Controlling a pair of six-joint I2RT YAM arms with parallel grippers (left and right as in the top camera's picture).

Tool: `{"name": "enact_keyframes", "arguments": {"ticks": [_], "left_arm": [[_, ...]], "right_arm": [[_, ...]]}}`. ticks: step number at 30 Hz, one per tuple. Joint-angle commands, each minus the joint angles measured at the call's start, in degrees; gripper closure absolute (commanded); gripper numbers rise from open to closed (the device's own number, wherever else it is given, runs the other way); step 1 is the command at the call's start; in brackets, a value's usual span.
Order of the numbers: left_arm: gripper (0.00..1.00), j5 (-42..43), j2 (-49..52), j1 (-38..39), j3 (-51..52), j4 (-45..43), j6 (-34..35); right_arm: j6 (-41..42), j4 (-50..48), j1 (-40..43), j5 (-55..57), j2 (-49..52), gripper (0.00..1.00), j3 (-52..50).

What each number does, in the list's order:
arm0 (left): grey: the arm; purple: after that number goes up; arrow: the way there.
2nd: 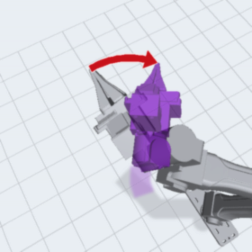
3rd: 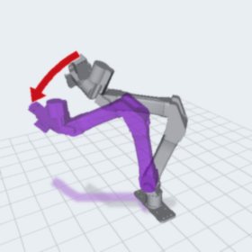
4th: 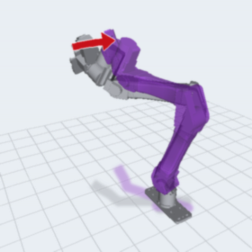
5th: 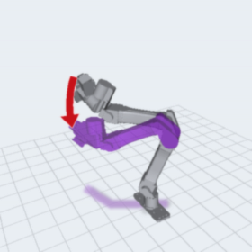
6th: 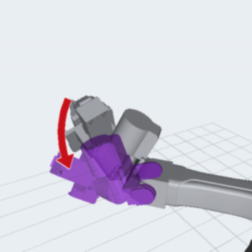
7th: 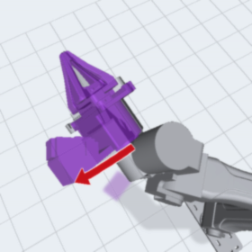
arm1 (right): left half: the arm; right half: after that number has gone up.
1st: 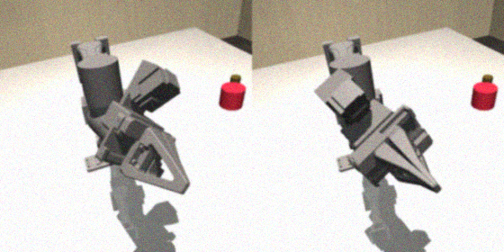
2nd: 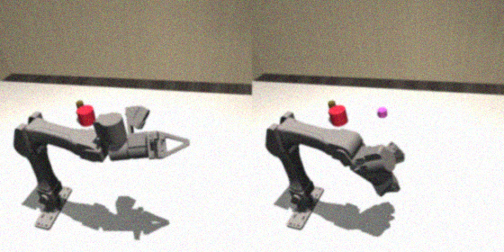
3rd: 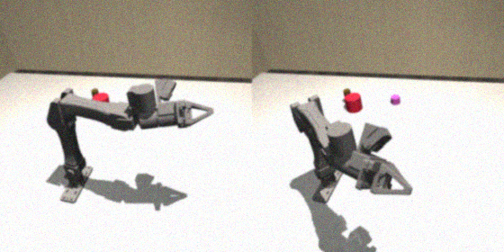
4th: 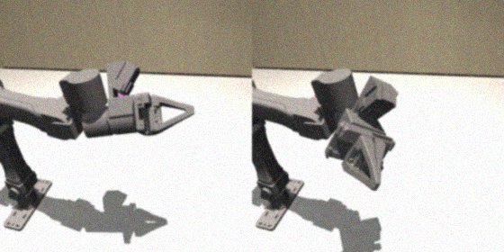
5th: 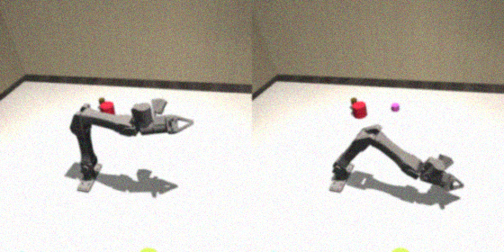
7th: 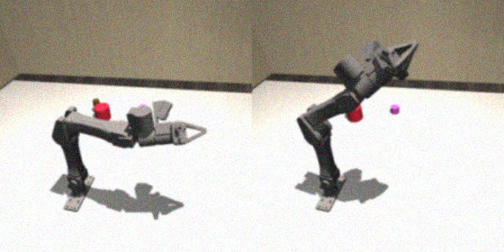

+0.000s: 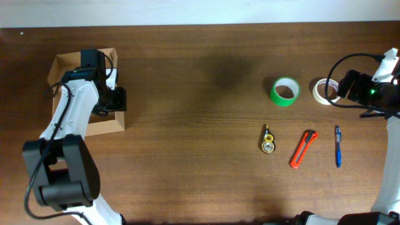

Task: Pack container

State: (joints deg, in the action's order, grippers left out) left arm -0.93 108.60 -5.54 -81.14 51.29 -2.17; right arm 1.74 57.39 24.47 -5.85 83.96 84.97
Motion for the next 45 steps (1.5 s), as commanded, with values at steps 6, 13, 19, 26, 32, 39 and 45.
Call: {"name": "enact_keyframes", "arguments": {"ticks": [6, 13, 19, 26, 32, 39, 45], "left_arm": [[0.98, 1.0, 2.0, -0.2, -1.5, -0.1, 0.8], [0.98, 5.8, 2.0, 2.4, -10.4, 5.6, 5.7], [0.98, 3.6, 2.0, 10.0, -26.9, 12.7, 10.3], [0.98, 2.4, 2.1, 19.1, -36.5, 14.3, 20.7], [0.98, 2.4, 4.6, 27.6, -36.8, 13.9, 28.5], [0.98, 0.2, 12.9, 38.2, -39.3, 14.0, 28.2], [0.98, -5.3, 23.6, 41.8, -52.0, 20.7, 25.9]], "right_arm": [[0.6, -0.7, 0.4, 0.5, 0.1, 0.01, 1.2], [0.6, -0.6, 0.4, 0.5, 0.1, 0.01, 1.2], [-0.2, -1.0, 0.4, 0.5, 0.1, 0.01, 1.2], [-2.4, -1.0, 0.4, 2.9, 0.1, 0.01, 1.2], [-2.4, -0.9, 0.4, 3.3, 0.1, 0.01, 1.2], [-2.4, -0.7, 0.4, 3.3, 0.1, 0.01, 1.2], [-2.4, -0.6, 0.4, 3.3, 0.1, 0.01, 1.2]]}}
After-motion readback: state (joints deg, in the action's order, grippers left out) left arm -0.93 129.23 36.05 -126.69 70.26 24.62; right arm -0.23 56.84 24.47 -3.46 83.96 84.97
